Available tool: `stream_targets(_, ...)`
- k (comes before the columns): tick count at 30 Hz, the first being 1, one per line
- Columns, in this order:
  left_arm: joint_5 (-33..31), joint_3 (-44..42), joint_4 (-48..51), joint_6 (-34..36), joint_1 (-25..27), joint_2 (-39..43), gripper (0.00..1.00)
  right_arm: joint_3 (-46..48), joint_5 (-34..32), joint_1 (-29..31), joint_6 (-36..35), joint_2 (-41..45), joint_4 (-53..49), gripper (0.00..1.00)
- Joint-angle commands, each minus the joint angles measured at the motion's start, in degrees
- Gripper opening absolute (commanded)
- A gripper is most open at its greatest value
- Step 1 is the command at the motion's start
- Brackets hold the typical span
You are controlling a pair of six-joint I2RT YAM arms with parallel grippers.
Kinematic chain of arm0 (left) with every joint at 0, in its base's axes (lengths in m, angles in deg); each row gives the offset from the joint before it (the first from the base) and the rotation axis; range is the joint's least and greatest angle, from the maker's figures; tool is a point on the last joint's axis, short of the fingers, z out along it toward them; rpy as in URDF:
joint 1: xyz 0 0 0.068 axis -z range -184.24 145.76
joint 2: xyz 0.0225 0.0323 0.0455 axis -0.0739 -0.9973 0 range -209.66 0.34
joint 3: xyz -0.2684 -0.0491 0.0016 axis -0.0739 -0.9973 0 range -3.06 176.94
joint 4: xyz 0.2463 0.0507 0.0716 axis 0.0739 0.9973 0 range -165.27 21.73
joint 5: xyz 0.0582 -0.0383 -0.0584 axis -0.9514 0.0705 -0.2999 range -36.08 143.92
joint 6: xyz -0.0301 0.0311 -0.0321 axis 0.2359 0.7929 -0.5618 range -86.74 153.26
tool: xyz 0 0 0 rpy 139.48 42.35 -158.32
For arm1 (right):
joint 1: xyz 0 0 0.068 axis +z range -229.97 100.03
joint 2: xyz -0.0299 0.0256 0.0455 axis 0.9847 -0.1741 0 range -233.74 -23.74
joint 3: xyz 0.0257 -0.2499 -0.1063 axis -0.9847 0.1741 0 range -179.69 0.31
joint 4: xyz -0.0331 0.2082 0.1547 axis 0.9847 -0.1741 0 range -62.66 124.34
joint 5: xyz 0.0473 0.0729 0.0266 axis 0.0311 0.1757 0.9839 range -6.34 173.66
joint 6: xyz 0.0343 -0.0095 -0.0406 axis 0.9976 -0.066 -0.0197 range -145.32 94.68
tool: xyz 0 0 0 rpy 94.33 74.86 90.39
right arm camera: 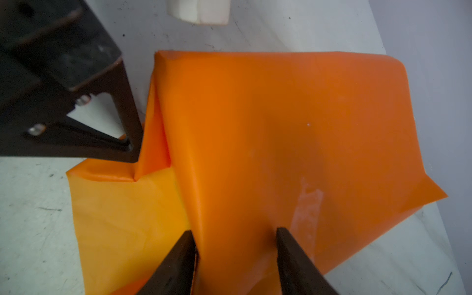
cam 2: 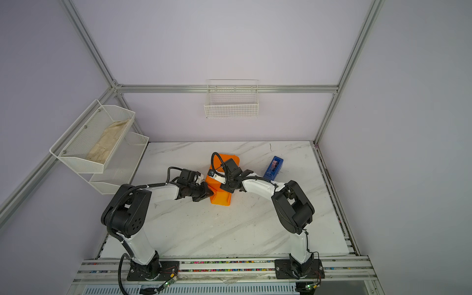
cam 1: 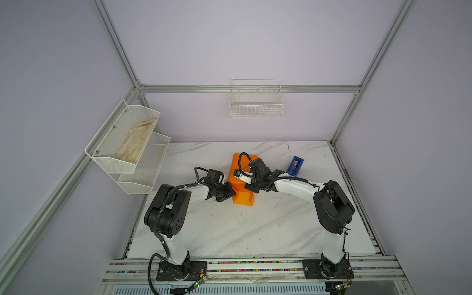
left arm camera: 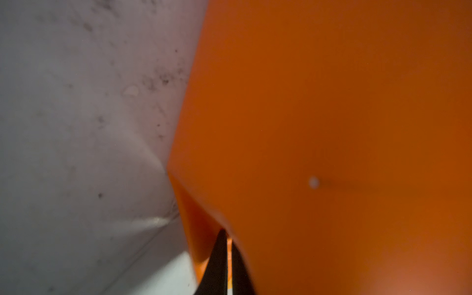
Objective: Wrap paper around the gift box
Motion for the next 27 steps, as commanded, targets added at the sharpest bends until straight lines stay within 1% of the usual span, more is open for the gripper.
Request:
stream_targets(1,1.2,-3.4,-8.5,-5.2,0.3,1.8,0.08,1.9,1.6,0.4,0.5,0.5,-3.5,0.53)
stream_targets(3,1.6,-4.8,-12.2,-7.4,0.2,1.4,0.08,2.0,1.7,0.4,0.6,0.6,-3.4,0.53)
stream_targets(7,3.0,-5.3,-16.1,-10.0,0.3,0.0,0.08,2.1,1.9,0.5,0.9,0.6,-3.4,0.53)
stream_targets(11,2.3,-6.7,-16.0,-10.8,0.3,0.0,0.08,2.0,2.1,0.7,1.5,0.9,-3.4,0.53)
stream_targets(14,1.8,-7.2,-14.6,-10.7,0.3,-0.1,0.08,1.7,3.0,0.7,2.7,2.2,-3.2,0.58)
stream_targets(18,2.2,-7.3,-14.6,-10.5,0.3,-0.9,0.08,0.9,4.6,1.0,7.8,5.3,-3.1,0.61)
stream_targets(19,2.2,-7.4,-14.6,-10.5,0.3,-0.9,0.08,0.9,5.9,1.1,9.6,6.2,-2.8,0.61)
stream_targets(21,2.2,-7.4,-14.6,-10.4,0.2,-0.9,0.08,1.6,9.1,1.3,15.4,8.2,-1.9,0.61)
stream_targets(22,2.1,-7.4,-14.5,-10.3,0.3,-1.0,0.08,2.4,9.2,1.6,18.9,9.2,-0.5,0.59)
stream_targets(23,2.1,-7.4,-14.5,-10.2,0.2,-1.1,0.08,3.4,9.2,1.8,24.0,10.1,1.2,0.56)
stream_targets(24,2.1,-7.4,-14.6,-10.2,0.2,-1.2,0.08,4.4,9.7,1.9,29.0,10.9,2.8,0.51)
stream_targets(25,2.2,-7.4,-14.6,-10.2,0.3,-1.4,0.08,5.4,10.2,2.3,33.2,11.5,3.9,0.45)
stream_targets(27,2.2,-7.6,-14.7,-10.3,0.2,-1.7,0.08,8.2,10.1,3.6,41.3,12.3,6.8,0.26)
